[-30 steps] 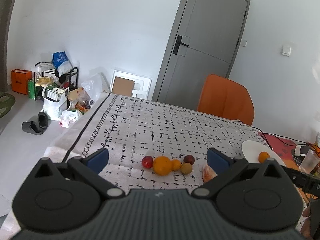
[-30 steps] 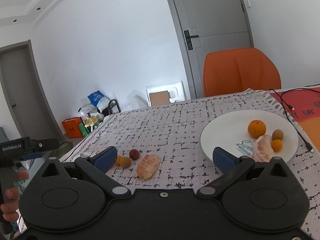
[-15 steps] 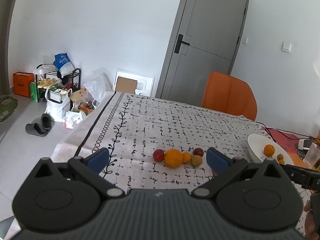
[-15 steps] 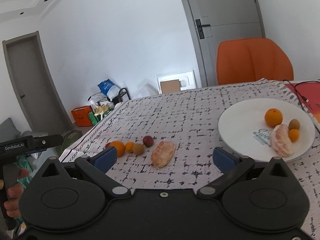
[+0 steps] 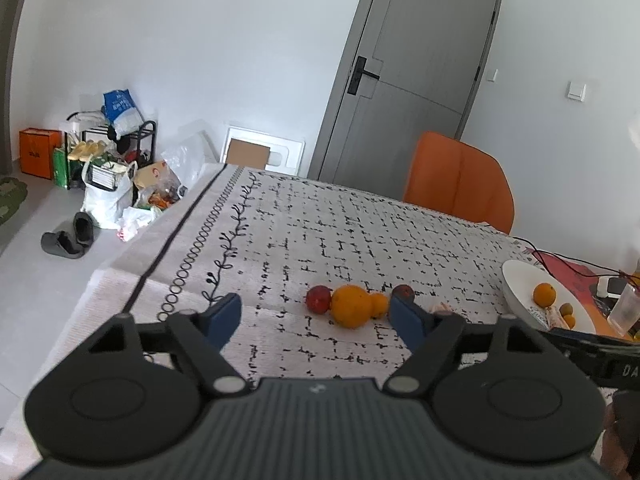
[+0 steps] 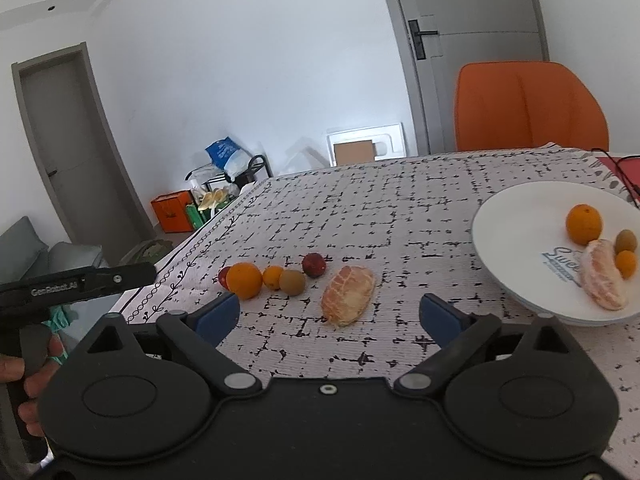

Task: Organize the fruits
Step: 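Move both open tools back toward the remaining fruits, then grasp the peeled pomelo segment with the right tool while the left tool grasps a red fruit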

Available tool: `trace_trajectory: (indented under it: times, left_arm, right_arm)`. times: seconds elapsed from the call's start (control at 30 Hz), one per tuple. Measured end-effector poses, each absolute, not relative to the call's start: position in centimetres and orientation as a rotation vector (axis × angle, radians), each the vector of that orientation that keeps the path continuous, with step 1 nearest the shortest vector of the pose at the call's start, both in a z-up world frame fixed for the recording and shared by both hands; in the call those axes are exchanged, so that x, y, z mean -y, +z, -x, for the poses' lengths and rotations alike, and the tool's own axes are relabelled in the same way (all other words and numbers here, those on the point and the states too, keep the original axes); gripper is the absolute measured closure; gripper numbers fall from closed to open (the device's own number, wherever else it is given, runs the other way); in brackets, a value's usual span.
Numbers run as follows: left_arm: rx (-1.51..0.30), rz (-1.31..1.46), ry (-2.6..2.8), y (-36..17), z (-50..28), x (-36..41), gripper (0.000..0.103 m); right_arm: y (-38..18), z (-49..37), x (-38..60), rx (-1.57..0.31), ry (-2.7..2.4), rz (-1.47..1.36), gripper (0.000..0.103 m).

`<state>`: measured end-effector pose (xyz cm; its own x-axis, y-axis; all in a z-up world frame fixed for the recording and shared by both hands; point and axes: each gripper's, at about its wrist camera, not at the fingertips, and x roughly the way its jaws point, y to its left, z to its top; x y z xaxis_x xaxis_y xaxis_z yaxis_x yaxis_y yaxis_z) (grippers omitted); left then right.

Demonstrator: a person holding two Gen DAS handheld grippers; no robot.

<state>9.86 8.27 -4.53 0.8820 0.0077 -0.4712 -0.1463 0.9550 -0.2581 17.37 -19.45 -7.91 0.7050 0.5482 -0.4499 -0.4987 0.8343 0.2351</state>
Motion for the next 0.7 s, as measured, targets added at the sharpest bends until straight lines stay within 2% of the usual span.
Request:
trace_trajectory:
  times: [0.17, 0.3, 0.53, 0.7]
  left_arm:
    - [-0.502, 0.298, 0.064, -5.3, -10.9, -7.9, 0.037]
    - [-0.511, 0.292, 0.051, -5.6, -11.7, -7.5, 0.041]
    - [-0.532, 0.284, 0.053, -6.5, -13.5, -7.2, 0.046]
    - [-0.554, 0.288, 0.063, -7.4, -14.7, -7.6, 0.058]
  right_arm:
    - [-8.4, -18.2, 18.4, -0.557, 0.591, -0.081, 0.018]
    - [-8.8, -19.0, 17.9, -0.574, 0.595, -0.080, 0.025]
    - [-9.6, -20.7, 17.1, -0.611, 0.600, -0.081, 0.030]
    - [-10.2, -21.7, 16.6, -0.636, 0.600, -0.080, 0.037]
